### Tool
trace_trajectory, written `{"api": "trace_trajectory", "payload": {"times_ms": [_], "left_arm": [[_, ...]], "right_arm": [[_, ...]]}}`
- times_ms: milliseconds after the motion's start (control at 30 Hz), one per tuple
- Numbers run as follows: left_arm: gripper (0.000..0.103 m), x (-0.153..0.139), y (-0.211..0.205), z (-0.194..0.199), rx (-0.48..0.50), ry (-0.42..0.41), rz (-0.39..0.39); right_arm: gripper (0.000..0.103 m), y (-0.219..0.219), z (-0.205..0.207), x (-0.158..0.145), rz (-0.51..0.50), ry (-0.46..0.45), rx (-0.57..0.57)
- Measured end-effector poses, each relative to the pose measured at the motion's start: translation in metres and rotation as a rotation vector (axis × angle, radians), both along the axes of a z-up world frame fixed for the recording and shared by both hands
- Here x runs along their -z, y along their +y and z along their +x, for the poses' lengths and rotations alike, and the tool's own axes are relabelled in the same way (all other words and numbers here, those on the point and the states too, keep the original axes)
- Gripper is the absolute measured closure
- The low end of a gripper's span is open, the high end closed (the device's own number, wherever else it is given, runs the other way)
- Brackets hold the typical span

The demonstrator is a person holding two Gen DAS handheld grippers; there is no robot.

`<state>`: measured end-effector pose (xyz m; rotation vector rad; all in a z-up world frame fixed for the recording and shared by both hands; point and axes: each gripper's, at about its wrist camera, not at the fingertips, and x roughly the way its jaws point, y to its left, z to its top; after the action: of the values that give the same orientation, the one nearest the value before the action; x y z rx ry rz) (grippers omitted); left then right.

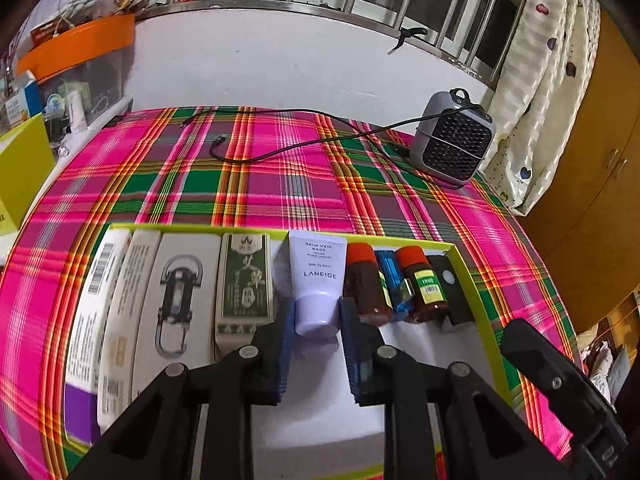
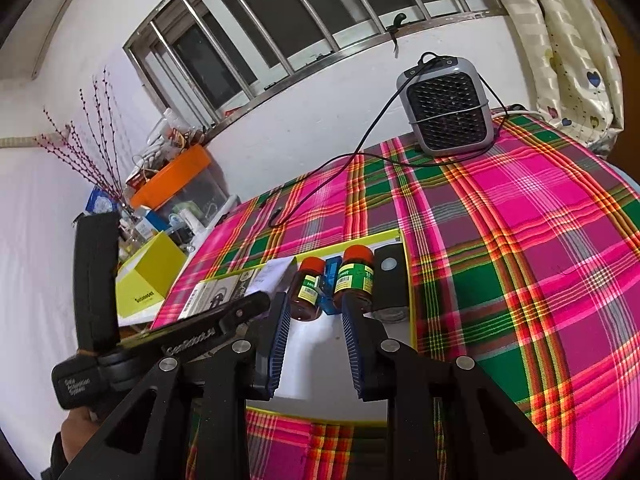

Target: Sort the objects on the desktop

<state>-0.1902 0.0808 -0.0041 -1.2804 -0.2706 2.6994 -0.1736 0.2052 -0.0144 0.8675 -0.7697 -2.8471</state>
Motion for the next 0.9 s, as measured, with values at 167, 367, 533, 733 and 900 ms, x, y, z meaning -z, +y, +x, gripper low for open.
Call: {"api": "trace_trajectory", "payload": {"times_ms": [167, 367, 533, 733, 900], "left_arm": [[0.079, -0.005, 0.000, 0.001, 0.002, 0.019, 0.008], [0.079, -0.007, -0.002, -0.008, -0.014, 0.017, -0.017], [0.079, -0.014, -0.006, 0.003, 0.013, 0.042, 0.024], [0.079, -0.025, -0.018, 0.016, 0.018, 0.076, 0.057], [0.079, -0.024, -0.033, 0.025, 0.000, 0.068, 0.057]], "right_arm": [[0.075, 0.000, 0.001, 0.000, 0.001, 0.000, -0.003], [0.075, -0.001, 0.001, 0.000, -0.001, -0.002, -0.001], [0.075, 0.000, 0.001, 0.000, -0.004, -0.001, 0.002], [0.075, -0.001, 0.001, -0.001, -0.001, -0.001, 0.002], [0.075, -0.001, 0.001, -0.001, 0.000, 0.003, 0.000]]}}
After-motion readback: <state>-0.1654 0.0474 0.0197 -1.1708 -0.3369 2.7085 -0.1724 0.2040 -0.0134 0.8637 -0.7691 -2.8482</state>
